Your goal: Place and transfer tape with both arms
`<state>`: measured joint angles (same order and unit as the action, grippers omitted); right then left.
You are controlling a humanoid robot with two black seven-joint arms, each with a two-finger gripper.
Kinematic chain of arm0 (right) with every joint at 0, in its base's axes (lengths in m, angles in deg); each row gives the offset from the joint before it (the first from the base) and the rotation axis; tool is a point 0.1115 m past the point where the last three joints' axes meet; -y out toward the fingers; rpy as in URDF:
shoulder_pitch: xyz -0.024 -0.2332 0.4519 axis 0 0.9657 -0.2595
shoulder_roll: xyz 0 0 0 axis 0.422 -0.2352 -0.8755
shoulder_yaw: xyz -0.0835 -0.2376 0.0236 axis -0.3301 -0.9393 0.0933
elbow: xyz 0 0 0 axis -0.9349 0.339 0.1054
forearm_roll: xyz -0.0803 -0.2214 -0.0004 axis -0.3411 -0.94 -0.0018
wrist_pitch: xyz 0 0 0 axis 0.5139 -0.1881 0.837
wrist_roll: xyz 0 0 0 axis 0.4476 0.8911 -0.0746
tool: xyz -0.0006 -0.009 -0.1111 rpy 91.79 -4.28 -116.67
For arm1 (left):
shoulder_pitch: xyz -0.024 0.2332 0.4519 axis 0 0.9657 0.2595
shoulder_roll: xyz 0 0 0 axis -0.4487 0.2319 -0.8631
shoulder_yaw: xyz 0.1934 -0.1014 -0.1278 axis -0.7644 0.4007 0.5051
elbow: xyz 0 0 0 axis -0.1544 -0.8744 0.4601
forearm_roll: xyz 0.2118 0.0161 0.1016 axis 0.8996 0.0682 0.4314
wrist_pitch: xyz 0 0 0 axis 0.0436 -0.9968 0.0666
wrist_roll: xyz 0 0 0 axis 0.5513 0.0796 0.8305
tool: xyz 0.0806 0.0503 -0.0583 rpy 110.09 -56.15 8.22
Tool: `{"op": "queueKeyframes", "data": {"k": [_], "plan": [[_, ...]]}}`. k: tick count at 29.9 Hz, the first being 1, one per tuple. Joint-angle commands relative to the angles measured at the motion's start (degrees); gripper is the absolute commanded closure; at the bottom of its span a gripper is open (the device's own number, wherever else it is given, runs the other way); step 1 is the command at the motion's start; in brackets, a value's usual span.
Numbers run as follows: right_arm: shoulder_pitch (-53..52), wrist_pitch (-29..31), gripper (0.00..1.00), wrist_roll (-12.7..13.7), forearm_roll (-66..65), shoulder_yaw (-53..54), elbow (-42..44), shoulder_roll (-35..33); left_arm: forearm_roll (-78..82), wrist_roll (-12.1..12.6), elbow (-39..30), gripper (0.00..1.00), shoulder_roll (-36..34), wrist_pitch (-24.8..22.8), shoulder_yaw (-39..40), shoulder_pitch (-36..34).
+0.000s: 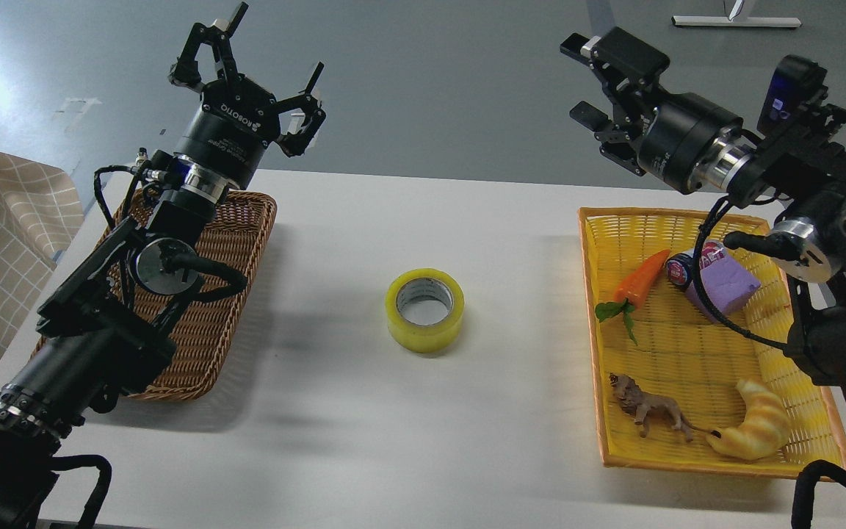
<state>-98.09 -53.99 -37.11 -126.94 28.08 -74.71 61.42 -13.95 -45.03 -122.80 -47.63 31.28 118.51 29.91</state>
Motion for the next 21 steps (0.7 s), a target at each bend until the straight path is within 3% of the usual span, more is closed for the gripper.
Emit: {"op": "queueKeyframes", "data": {"k": [1, 9, 21], "plan": [[1.23, 0.01, 0.01, -0.06, 13.04, 5.63, 2.40, 1.95, 0.00, 0.06, -0.09, 0.02, -0.01, 0.00, -0.18, 0.02], [1.15, 0.01, 0.01, -0.24, 34.34, 8.44, 5.84, 2.30, 0.27, 0.41, -0.27, 0.02, -0.10, 0.00, -0.26, -0.06], [2.02, 0.01, 0.01, 0.46, 42.86, 11.97, 7.60, 7.13, 0.79, 0.50, -0.36, 0.02, -2.91, 0.00, -0.53, -1.38]]}}
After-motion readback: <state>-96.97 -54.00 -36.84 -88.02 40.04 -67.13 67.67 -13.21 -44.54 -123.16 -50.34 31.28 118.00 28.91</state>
